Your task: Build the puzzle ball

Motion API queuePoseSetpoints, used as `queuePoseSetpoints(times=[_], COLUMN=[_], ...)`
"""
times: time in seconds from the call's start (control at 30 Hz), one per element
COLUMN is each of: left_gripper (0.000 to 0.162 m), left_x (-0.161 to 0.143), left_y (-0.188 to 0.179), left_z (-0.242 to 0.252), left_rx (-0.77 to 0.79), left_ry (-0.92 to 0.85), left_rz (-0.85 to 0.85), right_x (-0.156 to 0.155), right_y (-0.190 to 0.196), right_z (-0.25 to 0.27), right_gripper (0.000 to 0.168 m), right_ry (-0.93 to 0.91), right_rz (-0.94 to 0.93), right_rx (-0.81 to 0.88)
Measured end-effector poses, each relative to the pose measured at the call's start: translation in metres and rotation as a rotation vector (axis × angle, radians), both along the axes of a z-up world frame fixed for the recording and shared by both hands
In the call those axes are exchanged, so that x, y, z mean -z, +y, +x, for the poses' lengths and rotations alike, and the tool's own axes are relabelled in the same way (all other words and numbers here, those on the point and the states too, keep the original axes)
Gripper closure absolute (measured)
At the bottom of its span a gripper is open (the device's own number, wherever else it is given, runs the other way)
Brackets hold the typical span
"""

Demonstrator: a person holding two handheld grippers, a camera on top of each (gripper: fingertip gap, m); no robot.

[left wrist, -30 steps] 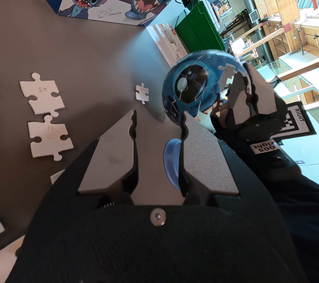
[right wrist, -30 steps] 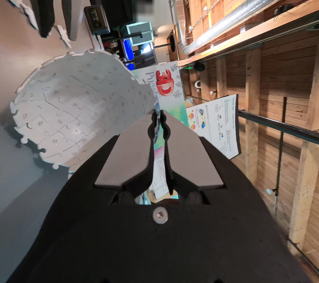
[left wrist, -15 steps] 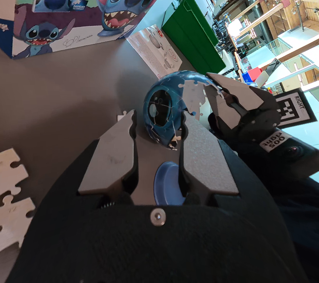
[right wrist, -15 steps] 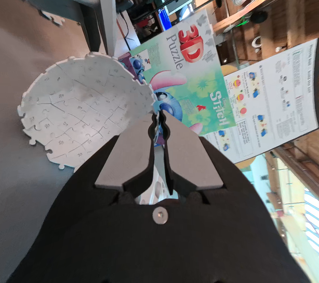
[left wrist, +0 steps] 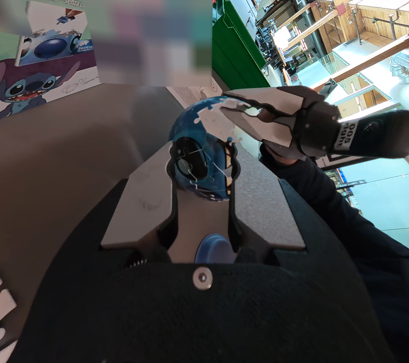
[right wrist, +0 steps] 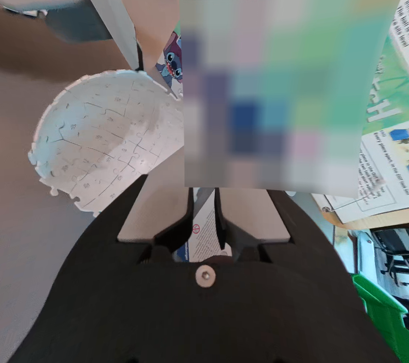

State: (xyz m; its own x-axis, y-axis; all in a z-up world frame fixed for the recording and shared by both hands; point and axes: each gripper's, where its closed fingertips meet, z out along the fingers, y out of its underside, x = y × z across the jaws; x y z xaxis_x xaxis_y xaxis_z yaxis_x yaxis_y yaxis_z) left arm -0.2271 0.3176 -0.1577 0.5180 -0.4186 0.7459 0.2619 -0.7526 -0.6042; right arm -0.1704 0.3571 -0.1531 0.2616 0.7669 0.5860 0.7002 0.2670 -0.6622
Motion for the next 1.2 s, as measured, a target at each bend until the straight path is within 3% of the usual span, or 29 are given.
queuePoseSetpoints(times=[0.07, 0.7, 0.87, 1.07, 1.2], left_gripper=[0.115, 0.110, 0.110, 0.110, 0.110], left_x=[-0.001, 0.000, 0.001, 0.001, 0.002], left_y=[0.000, 0.002, 0.001, 0.001, 0.001], left_z=[-0.002, -0.008, -0.009, -0.008, -0.008], left_rx=[-0.002, -0.015, -0.017, -0.015, -0.020], left_ry=[-0.007, -0.001, -0.005, -0.012, -0.010], left_rz=[-0.002, 0.000, 0.000, 0.005, 0.009], right_x=[0.002, 0.014, 0.003, -0.021, -0.031], right_y=[-0.001, 0.007, 0.006, 0.002, -0.006], right_z=[-0.002, -0.020, -0.017, 0.000, 0.020], right_gripper=[0.148, 0.132, 0.127, 0.101, 0.097], right_ry=[-0.010, -0.184, -0.080, 0.104, 0.301], right_rz=[-0.031, -0.270, -0.298, -0.369, -0.511], right_rx=[-0.023, -0.100, -0.106, -0.140, -0.252])
